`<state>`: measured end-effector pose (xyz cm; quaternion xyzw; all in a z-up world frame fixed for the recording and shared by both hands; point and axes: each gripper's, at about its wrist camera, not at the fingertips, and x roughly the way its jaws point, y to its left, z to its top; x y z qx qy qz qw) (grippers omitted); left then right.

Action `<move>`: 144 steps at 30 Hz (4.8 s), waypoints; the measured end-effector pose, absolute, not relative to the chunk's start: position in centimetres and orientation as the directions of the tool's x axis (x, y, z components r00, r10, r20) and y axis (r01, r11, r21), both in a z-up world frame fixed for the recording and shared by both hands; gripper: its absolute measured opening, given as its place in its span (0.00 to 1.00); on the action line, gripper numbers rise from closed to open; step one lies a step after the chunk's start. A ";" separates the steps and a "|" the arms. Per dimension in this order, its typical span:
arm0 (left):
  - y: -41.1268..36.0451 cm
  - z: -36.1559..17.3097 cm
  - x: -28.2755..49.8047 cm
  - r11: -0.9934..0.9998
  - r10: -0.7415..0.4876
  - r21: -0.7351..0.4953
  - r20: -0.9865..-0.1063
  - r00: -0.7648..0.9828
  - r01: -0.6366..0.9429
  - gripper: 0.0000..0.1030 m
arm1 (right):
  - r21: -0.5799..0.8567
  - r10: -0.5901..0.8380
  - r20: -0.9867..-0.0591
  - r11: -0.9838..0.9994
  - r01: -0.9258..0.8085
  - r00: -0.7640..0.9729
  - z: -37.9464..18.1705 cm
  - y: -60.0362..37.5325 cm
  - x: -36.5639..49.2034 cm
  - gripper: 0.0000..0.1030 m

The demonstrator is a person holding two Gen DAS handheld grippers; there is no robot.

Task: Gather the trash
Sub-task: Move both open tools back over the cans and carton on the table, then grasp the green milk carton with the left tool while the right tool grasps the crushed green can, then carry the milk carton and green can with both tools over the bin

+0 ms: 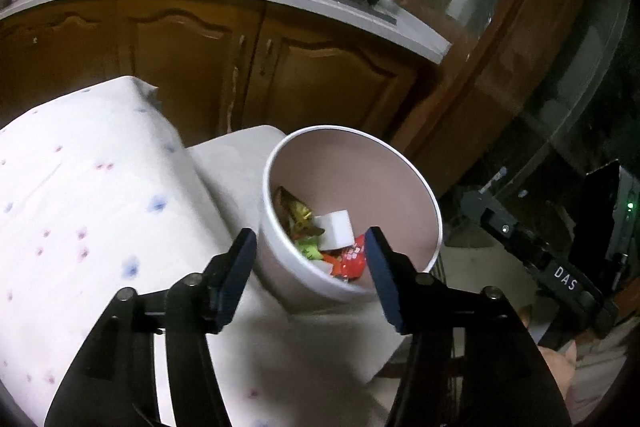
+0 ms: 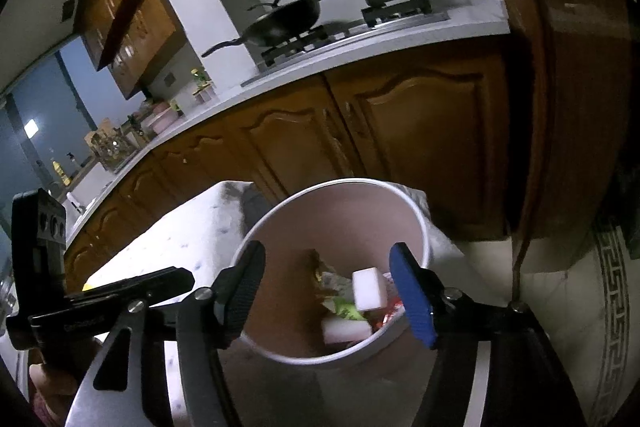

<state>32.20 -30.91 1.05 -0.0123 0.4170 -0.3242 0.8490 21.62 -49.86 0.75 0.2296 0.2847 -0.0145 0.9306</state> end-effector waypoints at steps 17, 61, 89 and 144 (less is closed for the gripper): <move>-14.6 2.0 24.9 0.894 -0.446 -0.295 -0.639 0.627 0.336 0.80 | 0.486 0.285 -0.474 0.874 -0.022 0.833 1.9 -39.6 19.7 0.92; 15.6 -2.1 14.9 0.953 -0.024 -0.238 -0.678 0.735 -0.189 0.83 | 0.471 0.665 -0.549 0.746 -0.470 0.505 0.5 -11.8 21.0 0.92; 14.3 -4.7 19.3 0.983 -0.047 -0.155 -0.737 0.675 -0.100 0.82 | 0.369 0.573 -0.660 0.811 -0.454 0.486 -2.1 -5.3 23.5 0.10; -9.4 2.2 21.9 0.919 -0.382 -0.192 -0.652 0.655 0.345 0.45 | 0.288 0.277 -0.559 0.949 -0.130 0.782 3.1 -31.0 19.1 0.14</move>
